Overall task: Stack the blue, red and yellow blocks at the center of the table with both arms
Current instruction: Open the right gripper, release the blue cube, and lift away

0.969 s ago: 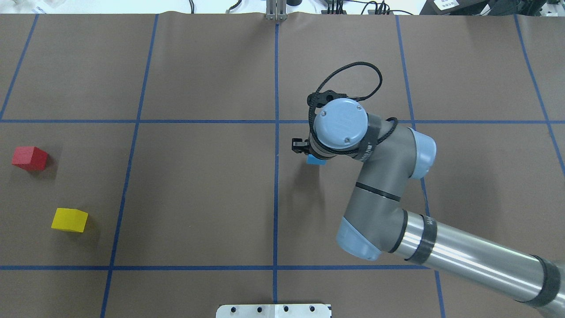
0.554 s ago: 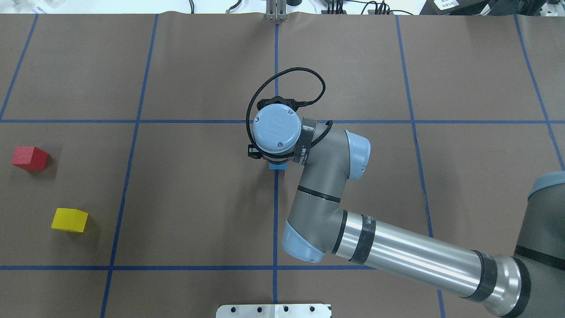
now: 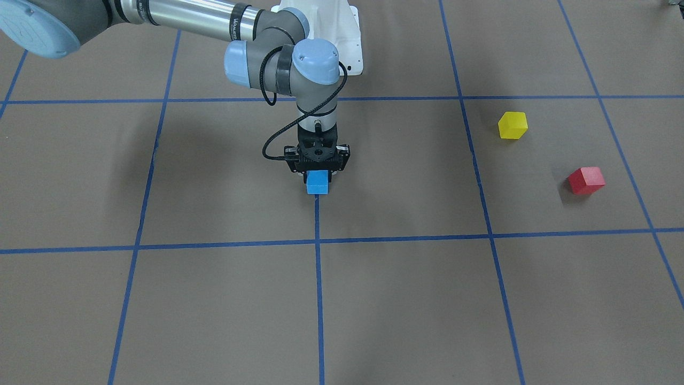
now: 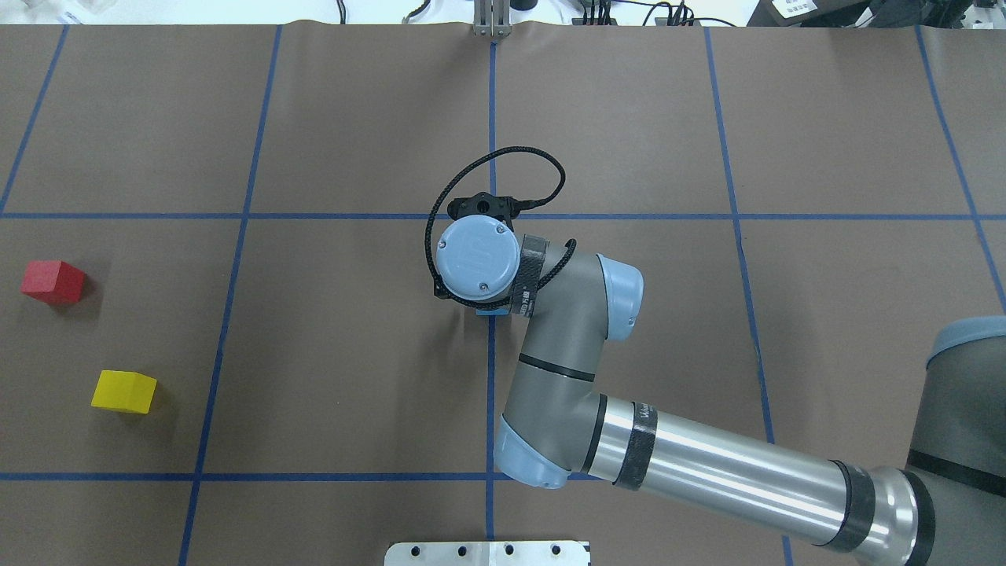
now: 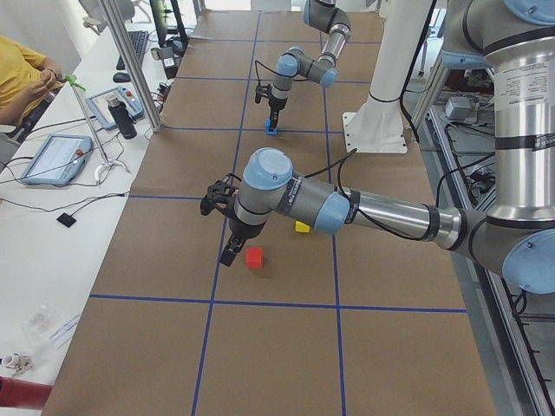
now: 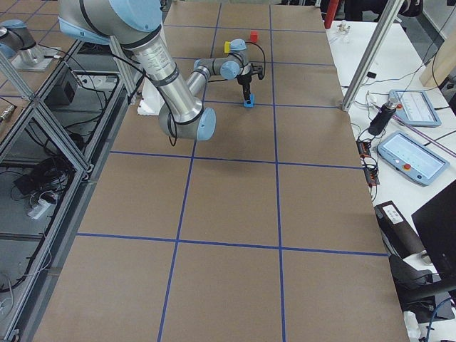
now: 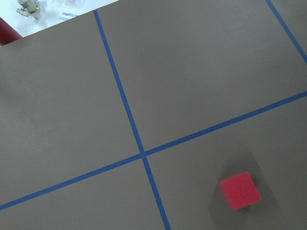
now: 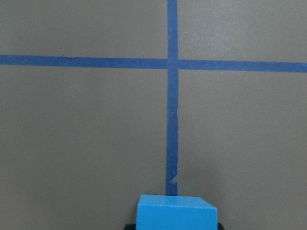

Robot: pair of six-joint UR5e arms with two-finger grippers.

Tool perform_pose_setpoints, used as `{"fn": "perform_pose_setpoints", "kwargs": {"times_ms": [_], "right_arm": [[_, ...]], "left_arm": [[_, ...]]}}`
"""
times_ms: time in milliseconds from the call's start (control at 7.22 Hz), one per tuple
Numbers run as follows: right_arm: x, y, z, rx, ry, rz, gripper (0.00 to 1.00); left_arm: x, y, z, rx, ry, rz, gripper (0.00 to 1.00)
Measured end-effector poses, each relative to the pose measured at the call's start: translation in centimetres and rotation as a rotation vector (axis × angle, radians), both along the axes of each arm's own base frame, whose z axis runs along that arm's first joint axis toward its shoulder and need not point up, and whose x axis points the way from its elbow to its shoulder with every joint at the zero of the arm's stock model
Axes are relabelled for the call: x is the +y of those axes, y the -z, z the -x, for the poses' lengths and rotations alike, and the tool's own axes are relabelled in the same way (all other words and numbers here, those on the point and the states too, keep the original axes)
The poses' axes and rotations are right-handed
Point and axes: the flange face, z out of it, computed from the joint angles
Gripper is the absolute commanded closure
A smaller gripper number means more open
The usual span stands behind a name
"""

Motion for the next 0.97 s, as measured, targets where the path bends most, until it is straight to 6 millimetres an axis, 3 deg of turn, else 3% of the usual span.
{"fn": "perform_pose_setpoints", "kwargs": {"times_ms": [277, 415, 692, 969], "right_arm": [[-0.6, 1.4, -1.2, -0.028, -0.006, -0.018, 0.0], [-2.9, 2.4, -3.7, -0.053, -0.013, -0.016, 0.0], [-10.7, 1.6, -12.9, -0.078, 0.012, -0.015, 0.0], [-16.8, -3.4, -26.9, -0.077, 0.097, -0.063, 0.0]], "left_arm": [[0.0, 0.0, 0.0, 0.0, 0.0, 0.0, 0.0], [0.0, 0.1, 0.0, 0.0, 0.001, -0.001, 0.0], [0.1, 0.5, -0.4, 0.026, -0.014, -0.02, 0.0], [1.1, -0.3, -2.3, 0.098, -0.01, 0.051, 0.0]]}}
